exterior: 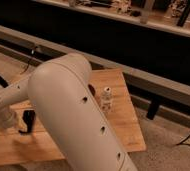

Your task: Place the eraser on the white sponge

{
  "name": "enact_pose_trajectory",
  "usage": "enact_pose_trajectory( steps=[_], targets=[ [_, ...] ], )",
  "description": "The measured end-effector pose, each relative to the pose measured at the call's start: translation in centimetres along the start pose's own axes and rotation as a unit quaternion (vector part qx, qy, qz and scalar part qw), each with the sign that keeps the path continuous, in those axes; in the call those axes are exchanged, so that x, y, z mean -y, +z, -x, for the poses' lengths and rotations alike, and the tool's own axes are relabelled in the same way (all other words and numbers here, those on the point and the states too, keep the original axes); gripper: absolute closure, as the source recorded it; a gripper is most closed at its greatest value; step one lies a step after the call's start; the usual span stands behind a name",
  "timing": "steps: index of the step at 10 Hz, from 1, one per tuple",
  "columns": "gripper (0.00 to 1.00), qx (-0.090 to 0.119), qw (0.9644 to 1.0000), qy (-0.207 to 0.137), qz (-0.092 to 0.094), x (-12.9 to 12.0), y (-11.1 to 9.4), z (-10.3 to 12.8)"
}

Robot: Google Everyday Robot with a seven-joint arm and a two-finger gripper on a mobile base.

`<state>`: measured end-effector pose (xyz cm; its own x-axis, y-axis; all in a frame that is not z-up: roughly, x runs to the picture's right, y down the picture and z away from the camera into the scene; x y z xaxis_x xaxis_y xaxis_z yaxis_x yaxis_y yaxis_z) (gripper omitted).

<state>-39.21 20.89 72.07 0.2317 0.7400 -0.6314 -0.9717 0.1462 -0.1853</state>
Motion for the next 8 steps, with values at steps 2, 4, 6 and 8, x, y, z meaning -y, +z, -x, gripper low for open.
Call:
enact_pose_trajectory(
  steps=[2,4,6,8],
  targets=[
    [0.35,0.004,0.9998,-0.004,-0.018,0.4,0.1,0.8],
    [0.35,0.012,0.9993,-0.015,-0.033,0.4,-0.2,1.7],
    [0.35,0.017,0.9986,-0.02,-0.045,0.6,-0.3,2.3],
    [0.35,0.016,0.9984,-0.014,-0.053,1.8,0.0,2.6]
  ],
)
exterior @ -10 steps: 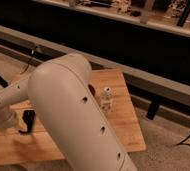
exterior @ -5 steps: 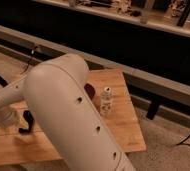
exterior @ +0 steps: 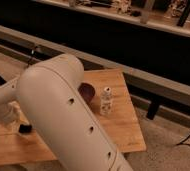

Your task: Place the eraser on the white sponge

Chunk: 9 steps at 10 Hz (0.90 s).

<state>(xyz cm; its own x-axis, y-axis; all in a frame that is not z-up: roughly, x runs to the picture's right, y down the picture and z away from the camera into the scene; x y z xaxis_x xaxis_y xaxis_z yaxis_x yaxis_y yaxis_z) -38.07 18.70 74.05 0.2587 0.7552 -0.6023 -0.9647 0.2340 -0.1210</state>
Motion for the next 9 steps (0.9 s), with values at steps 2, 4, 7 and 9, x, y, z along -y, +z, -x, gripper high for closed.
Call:
enact_pose_trajectory(
  steps=[2,4,7,9],
  targets=[
    [0.35,-0.005,0.9998,0.02,-0.002,2.1,0.6,-0.1],
    [0.35,-0.005,0.9993,0.036,0.01,3.5,1.0,-0.1],
    [0.35,0.007,0.9976,0.046,0.052,2.4,0.9,0.5],
    [0.35,0.01,0.9973,0.044,0.058,1.8,0.8,0.5]
  ],
)
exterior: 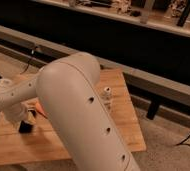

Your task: Place the eraser on the white sponge

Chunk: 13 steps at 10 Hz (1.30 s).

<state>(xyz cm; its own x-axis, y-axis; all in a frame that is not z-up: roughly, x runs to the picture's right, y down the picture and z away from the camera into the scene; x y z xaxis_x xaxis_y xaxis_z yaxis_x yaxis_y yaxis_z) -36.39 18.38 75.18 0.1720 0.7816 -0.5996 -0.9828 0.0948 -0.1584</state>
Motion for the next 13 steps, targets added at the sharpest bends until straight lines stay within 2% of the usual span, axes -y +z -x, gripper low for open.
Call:
enact_pose_trajectory(
  steps=[6,8,9,11,13],
  targets=[
    [0.35,-0.001,1.0,-0.001,0.001,-0.5,0.0,0.0],
    [0.35,-0.02,0.9992,-0.031,0.014,-4.3,0.7,-0.8],
    [0.35,-0.028,0.9987,-0.039,0.017,-5.0,1.0,-0.9],
    [0.35,-0.045,0.9973,-0.055,0.019,-6.0,1.4,-0.4],
    [0.35,-0.05,0.998,-0.038,0.004,-5.3,1.4,0.6]
  ],
)
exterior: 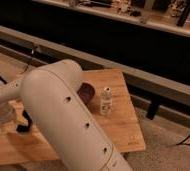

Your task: Place the eraser on the white sponge

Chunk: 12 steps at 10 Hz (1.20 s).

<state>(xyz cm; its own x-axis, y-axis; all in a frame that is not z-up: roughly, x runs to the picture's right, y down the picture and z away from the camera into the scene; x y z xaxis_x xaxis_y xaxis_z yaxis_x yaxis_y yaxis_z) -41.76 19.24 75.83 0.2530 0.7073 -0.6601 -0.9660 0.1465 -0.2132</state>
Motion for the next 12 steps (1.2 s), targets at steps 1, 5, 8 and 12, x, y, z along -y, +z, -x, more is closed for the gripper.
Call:
enact_pose_trajectory(
  steps=[1,5,8,12],
  targets=[
    [0.35,0.002,0.9997,0.021,-0.014,1.1,-0.2,0.5],
    [0.35,0.016,0.9931,0.088,-0.076,5.4,-1.4,1.6],
    [0.35,0.015,0.9931,0.087,-0.077,5.2,-1.4,1.5],
    [0.35,0.013,0.9963,0.073,-0.042,3.9,-1.1,1.8]
  ],
)
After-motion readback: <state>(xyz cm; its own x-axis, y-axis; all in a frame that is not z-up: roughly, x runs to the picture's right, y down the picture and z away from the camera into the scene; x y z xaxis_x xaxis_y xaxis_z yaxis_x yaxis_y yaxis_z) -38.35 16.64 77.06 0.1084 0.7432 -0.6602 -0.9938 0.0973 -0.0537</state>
